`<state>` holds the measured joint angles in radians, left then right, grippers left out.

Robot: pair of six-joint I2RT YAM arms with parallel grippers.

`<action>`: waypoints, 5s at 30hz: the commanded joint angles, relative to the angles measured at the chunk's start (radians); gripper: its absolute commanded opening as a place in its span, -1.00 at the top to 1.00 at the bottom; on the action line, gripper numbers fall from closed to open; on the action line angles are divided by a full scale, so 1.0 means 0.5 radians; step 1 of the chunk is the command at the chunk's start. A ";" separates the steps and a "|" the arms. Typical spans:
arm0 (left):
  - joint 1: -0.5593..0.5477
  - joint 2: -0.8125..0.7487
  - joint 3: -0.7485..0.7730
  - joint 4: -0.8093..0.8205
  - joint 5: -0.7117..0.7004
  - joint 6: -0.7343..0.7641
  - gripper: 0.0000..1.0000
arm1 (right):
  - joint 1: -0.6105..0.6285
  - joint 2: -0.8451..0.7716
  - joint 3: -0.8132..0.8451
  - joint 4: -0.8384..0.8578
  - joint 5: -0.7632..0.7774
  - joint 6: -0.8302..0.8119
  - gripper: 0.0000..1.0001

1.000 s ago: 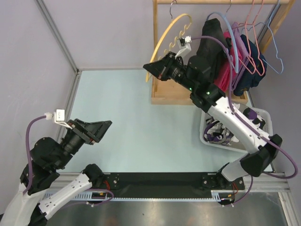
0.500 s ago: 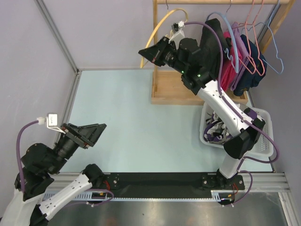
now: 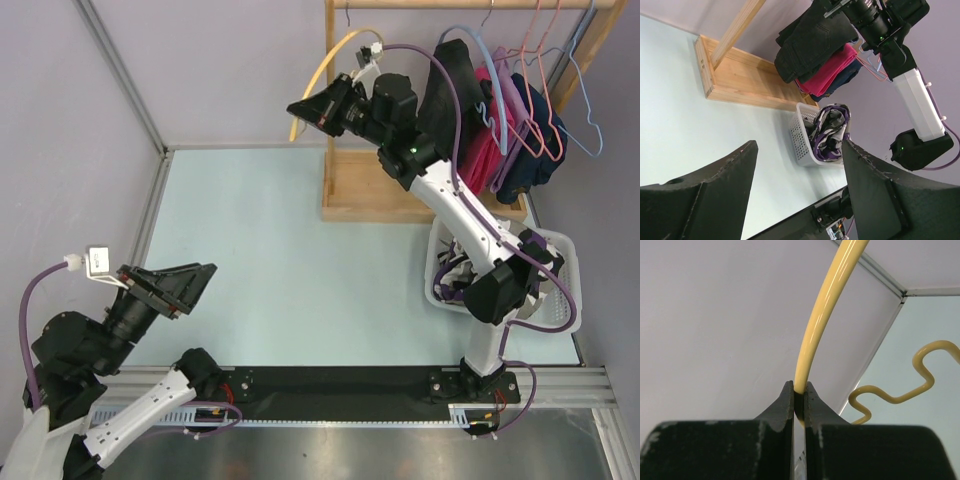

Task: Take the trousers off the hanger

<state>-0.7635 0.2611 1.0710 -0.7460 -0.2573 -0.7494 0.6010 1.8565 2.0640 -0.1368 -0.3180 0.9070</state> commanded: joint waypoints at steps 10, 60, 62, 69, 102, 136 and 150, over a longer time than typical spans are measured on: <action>0.005 0.097 -0.010 0.087 0.036 0.035 -0.47 | -0.002 -0.095 -0.001 -0.211 -0.082 -0.062 0.25; 0.005 0.254 -0.234 0.283 0.288 -0.044 -0.46 | -1.288 -0.691 0.434 -1.396 0.222 -1.222 -0.57; 0.005 0.257 -0.240 0.292 0.297 -0.044 -0.47 | -1.392 -0.673 0.404 -1.386 0.018 -1.182 -0.56; 0.005 0.282 -0.255 0.320 0.330 -0.051 -0.47 | -1.530 -0.706 0.155 -1.206 -0.306 -1.099 -0.50; 0.005 0.309 -0.252 0.357 0.383 -0.072 -0.46 | -1.586 -0.829 -0.434 -0.527 -0.769 -0.697 0.36; 0.005 0.208 -0.154 0.219 0.386 -0.020 -0.49 | -1.242 -1.124 -1.118 1.099 -0.456 -0.025 1.00; 0.005 0.217 -0.163 0.222 0.429 -0.041 -0.49 | -1.208 -1.078 -0.971 1.224 -0.404 0.033 1.00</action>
<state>-0.7635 0.3683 0.9596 -0.6411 -0.0559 -0.7765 -0.0116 1.3575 1.4681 0.1703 -0.5449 0.9504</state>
